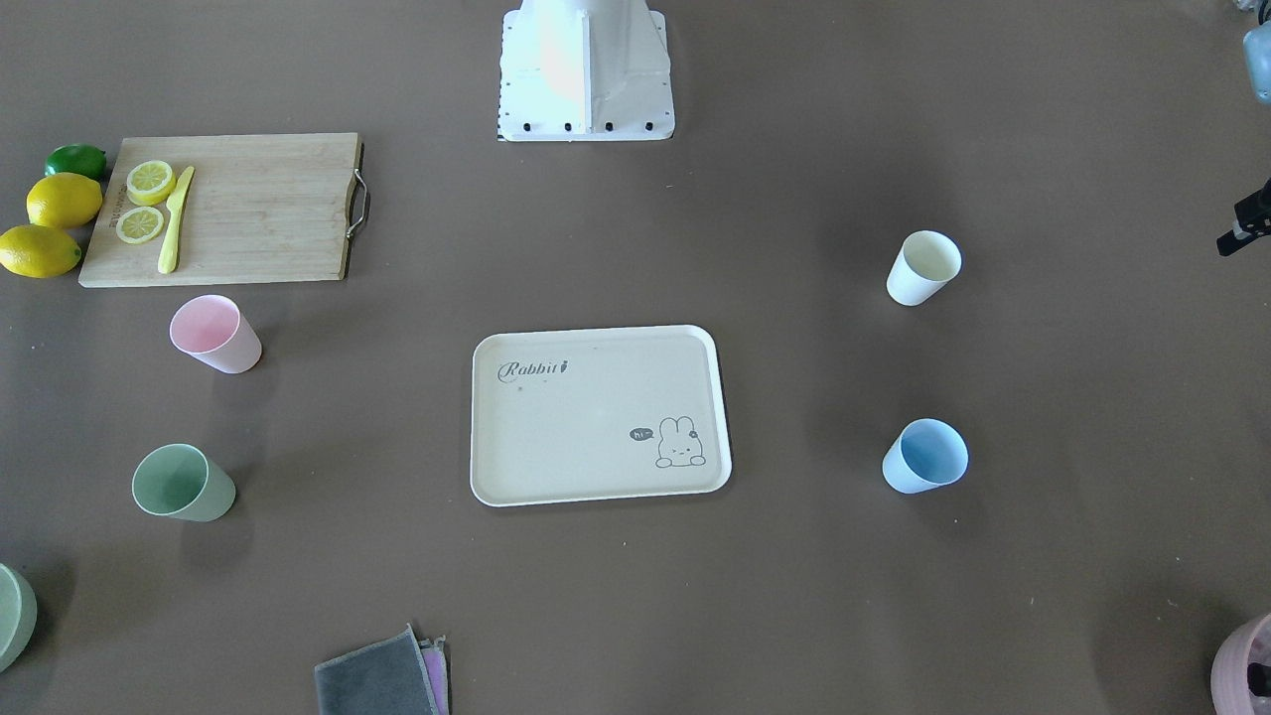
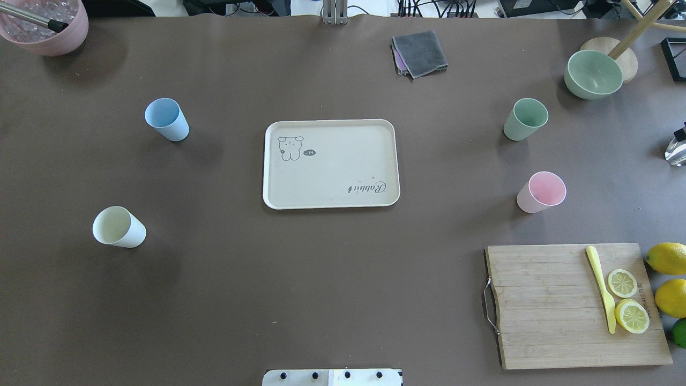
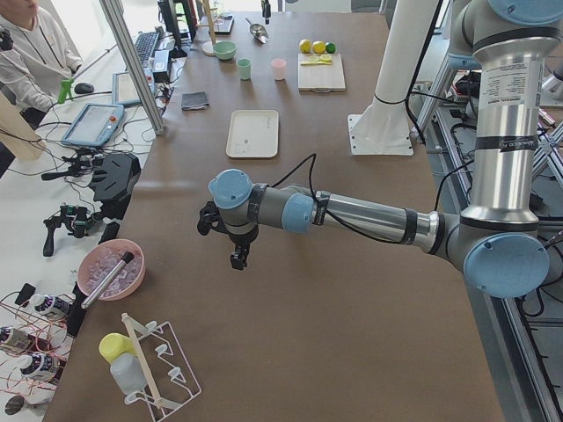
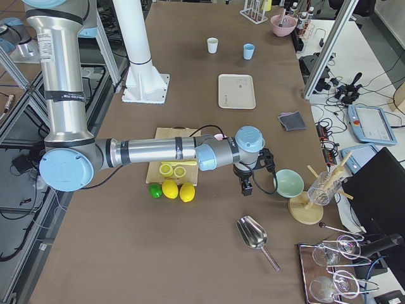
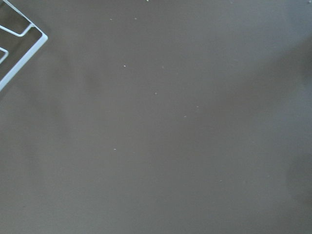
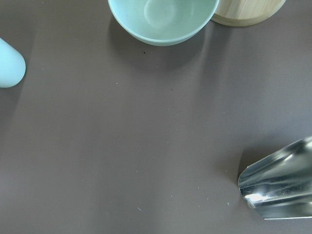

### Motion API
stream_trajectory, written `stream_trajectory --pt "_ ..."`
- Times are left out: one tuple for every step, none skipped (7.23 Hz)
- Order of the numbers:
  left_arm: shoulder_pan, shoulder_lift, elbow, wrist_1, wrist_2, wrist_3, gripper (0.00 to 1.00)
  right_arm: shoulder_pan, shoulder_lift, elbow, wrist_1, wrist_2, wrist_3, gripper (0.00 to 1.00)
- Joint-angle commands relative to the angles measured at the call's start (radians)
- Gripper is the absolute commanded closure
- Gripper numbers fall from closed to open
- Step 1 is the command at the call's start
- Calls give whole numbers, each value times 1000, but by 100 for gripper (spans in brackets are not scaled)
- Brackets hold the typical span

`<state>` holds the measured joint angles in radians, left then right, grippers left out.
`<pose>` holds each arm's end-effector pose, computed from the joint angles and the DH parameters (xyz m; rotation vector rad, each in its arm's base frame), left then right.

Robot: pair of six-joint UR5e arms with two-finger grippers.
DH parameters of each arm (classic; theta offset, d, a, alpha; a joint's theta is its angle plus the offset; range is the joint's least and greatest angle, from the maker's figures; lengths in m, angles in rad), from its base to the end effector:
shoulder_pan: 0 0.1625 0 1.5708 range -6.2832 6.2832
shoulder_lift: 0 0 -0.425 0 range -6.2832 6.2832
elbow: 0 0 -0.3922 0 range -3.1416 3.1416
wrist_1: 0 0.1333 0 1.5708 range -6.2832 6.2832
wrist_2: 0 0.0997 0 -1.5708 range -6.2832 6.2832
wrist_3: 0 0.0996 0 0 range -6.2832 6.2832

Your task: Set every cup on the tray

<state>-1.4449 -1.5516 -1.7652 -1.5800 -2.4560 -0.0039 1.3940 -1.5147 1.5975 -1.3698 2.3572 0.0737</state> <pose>0.0055 -0.4908 0.5628 0.1148 0.8932 0.1953 -0.0314 -0.5329 0.5940 0.1695 -0.8096 -0.2087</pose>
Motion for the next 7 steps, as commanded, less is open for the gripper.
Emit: stream_trajectory --pt "1 -1 7 0 3 -1 2 0 1 1 2 -1 1 0" --pt "0 -1 6 0 -6 -1 2 0 2 1 2 -1 2 0" --pt "0 1 0 -2 -8 1 2 0 -1 2 5 -1 11 0" --pt "3 8 1 -2 -8 1 2 0 -1 4 5 -4 15 0" --pt "3 2 -3 -2 -5 -2 2 0 5 4 5 7 17 0" --pt "4 4 -34 -2 -8 -2 2 -1 7 12 11 16 17 0" --pt "8 -2 -40 -6 -9 -2 2 -12 10 21 15 63 15 0"
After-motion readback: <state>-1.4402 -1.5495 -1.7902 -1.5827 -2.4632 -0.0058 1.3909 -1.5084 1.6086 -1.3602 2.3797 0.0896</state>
